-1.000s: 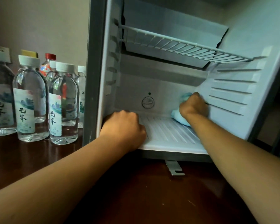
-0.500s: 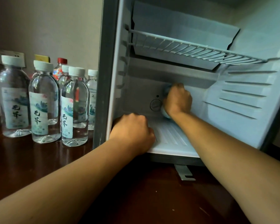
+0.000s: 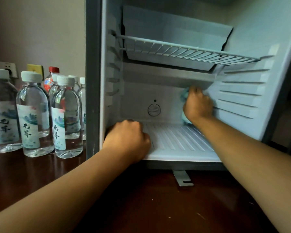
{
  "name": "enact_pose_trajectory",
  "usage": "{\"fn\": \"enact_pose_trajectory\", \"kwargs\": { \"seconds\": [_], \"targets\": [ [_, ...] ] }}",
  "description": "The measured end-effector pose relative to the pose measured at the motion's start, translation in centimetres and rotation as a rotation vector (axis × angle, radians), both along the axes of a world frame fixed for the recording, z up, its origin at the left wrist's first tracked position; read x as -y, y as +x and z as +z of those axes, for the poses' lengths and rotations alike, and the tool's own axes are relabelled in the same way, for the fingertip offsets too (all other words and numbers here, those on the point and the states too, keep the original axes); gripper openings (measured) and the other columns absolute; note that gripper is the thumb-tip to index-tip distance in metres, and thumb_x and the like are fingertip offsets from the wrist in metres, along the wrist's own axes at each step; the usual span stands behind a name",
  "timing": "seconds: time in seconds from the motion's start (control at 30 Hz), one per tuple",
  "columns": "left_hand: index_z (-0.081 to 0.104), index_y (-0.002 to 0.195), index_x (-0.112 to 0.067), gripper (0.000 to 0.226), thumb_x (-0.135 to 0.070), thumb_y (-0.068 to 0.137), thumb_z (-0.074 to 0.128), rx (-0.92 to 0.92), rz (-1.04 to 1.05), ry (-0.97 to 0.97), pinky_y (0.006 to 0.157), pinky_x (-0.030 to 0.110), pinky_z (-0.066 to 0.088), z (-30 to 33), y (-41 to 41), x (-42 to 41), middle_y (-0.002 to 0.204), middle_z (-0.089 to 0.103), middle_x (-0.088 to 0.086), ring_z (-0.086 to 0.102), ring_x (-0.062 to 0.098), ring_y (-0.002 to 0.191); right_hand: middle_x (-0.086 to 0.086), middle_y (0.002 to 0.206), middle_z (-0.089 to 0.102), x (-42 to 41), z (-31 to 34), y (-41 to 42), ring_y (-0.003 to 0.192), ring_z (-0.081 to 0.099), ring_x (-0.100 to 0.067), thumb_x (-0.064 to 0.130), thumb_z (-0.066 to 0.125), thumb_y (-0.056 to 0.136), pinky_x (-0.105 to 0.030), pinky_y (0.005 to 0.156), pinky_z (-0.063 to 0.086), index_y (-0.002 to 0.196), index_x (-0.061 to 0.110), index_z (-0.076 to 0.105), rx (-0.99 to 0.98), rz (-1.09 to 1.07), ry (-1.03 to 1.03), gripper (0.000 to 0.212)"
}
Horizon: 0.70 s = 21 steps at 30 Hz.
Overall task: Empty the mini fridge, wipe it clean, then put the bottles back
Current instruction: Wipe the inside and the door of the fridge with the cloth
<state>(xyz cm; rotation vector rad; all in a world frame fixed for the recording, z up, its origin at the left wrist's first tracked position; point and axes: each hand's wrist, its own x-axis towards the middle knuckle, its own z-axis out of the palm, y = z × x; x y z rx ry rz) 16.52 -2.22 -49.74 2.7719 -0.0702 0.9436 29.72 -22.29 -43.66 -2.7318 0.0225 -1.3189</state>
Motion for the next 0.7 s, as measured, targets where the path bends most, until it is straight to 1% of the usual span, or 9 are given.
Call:
{"fn": "enact_pose_trajectory", "kwargs": {
  "seconds": [0.1,0.2,0.33,0.4,0.43,0.5,0.6,0.7],
  "targets": [
    [0.061,0.083,-0.016,0.028,-0.038,0.088,0.046,-0.013,0.007,-0.004,0.065,0.029,0.033,0.0,0.1,-0.1,0.097,0.067,0.009,0.038,0.024,0.065,-0.024,0.125,0.053,1.3,-0.5,-0.1,0.110,0.057,-0.044,0.006,0.064,0.084,-0.049,0.083,0.049,0.128,0.000,0.044,-0.046,-0.028,0.002,0.049],
    [0.053,0.077,-0.019,0.024,-0.038,0.088,0.046,-0.004,-0.005,-0.006,0.065,0.030,0.033,-0.1,0.0,-0.1,0.097,0.067,0.008,0.036,0.021,0.059,-0.024,0.125,0.050,1.3,-1.4,-0.2,0.110,0.056,-0.044,0.009,0.067,0.084,-0.048,0.082,0.049,0.129,0.000,0.041,-0.101,-0.023,0.002,0.053],
    [0.051,0.077,-0.019,0.022,-0.037,0.088,0.046,0.013,-0.014,0.015,0.066,0.030,0.033,-0.1,0.0,-0.1,0.098,0.066,0.009,0.044,0.026,0.068,-0.022,0.129,0.050,0.7,-1.9,-0.1,0.115,0.053,-0.044,0.013,0.065,0.085,-0.046,0.089,0.047,0.129,0.002,0.041,-0.187,0.005,0.088,0.051],
    [0.052,0.078,-0.020,0.022,-0.037,0.088,0.046,0.011,-0.021,0.023,0.066,0.030,0.034,0.0,0.0,-0.1,0.099,0.067,0.010,0.053,0.030,0.074,-0.020,0.128,0.052,0.8,-1.8,-0.2,0.115,0.053,-0.043,0.014,0.064,0.086,-0.044,0.091,0.046,0.127,0.005,0.043,-0.217,0.029,0.087,0.046],
    [0.053,0.078,-0.019,0.022,-0.037,0.088,0.046,0.006,-0.024,0.023,0.066,0.030,0.035,0.1,0.0,-0.1,0.099,0.067,0.010,0.054,0.030,0.074,-0.019,0.127,0.053,0.8,-1.8,-0.3,0.115,0.053,-0.043,0.015,0.063,0.086,-0.043,0.091,0.047,0.125,0.007,0.045,-0.227,0.046,0.067,0.043],
    [0.056,0.079,-0.018,0.023,-0.037,0.088,0.046,-0.002,-0.032,0.017,0.066,0.029,0.035,0.2,0.0,-0.1,0.098,0.067,0.010,0.049,0.027,0.071,-0.015,0.123,0.057,0.7,-1.9,-0.8,0.111,0.055,-0.040,0.015,0.062,0.085,-0.041,0.088,0.049,0.121,0.013,0.050,-0.239,0.098,0.012,0.038],
    [0.063,0.087,-0.014,0.028,-0.037,0.089,0.047,-0.015,-0.046,0.014,0.067,0.029,0.037,0.2,0.0,-0.1,0.100,0.068,0.011,0.052,0.028,0.074,-0.004,0.119,0.064,0.1,-2.3,-1.8,0.104,0.060,-0.034,0.014,0.061,0.080,-0.035,0.080,0.048,0.114,0.025,0.056,-0.227,0.247,-0.018,0.035],
    [0.065,0.092,-0.013,0.030,-0.037,0.090,0.046,-0.026,-0.063,0.009,0.067,0.029,0.038,0.2,-0.1,-0.1,0.101,0.068,0.011,0.057,0.028,0.078,0.005,0.114,0.066,-0.2,-2.7,-2.7,0.102,0.062,-0.026,0.017,0.061,0.083,-0.035,0.080,0.050,0.110,0.031,0.058,-0.187,0.439,0.021,0.030]
  ]
}}
